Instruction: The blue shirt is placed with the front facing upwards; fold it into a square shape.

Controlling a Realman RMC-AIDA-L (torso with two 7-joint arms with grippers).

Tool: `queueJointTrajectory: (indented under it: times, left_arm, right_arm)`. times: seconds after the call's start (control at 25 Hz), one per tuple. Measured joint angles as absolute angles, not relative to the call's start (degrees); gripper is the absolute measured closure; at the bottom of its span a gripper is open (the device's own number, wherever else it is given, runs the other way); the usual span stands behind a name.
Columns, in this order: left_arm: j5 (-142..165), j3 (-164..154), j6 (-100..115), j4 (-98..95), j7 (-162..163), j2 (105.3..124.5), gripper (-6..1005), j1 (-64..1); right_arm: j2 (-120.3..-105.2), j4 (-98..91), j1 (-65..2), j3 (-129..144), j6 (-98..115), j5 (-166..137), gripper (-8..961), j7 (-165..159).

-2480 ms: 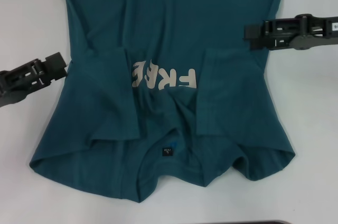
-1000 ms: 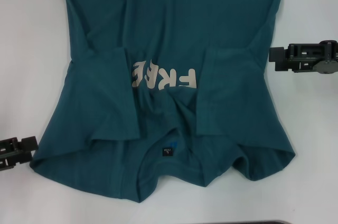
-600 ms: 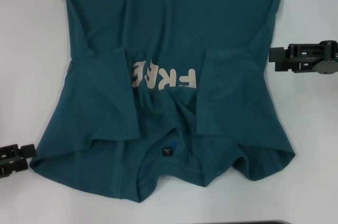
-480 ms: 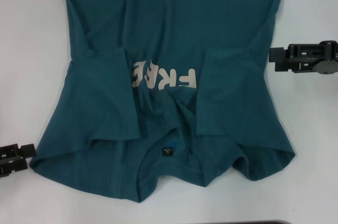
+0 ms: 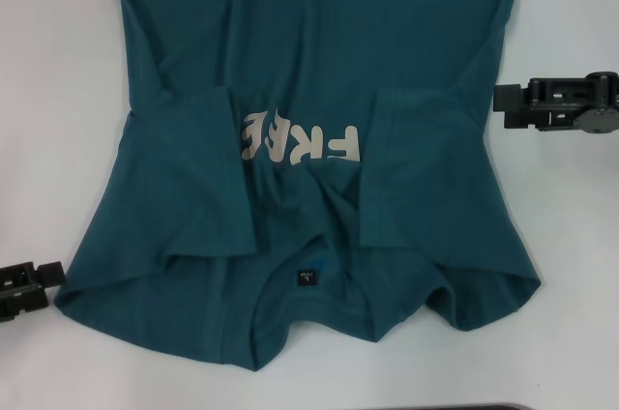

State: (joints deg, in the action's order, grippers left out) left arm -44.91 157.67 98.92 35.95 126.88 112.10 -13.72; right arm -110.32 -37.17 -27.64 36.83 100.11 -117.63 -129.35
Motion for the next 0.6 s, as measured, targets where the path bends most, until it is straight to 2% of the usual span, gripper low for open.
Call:
queueJointTrajectory:
  times: [0.6]
  left_arm:
    - [-44.17,157.12,98.36,35.95,126.91,113.41,338,-14.62]
  right_arm:
    - [-110.36,-37.17,-27.56,36.08,100.41,-117.33,72,-129.37]
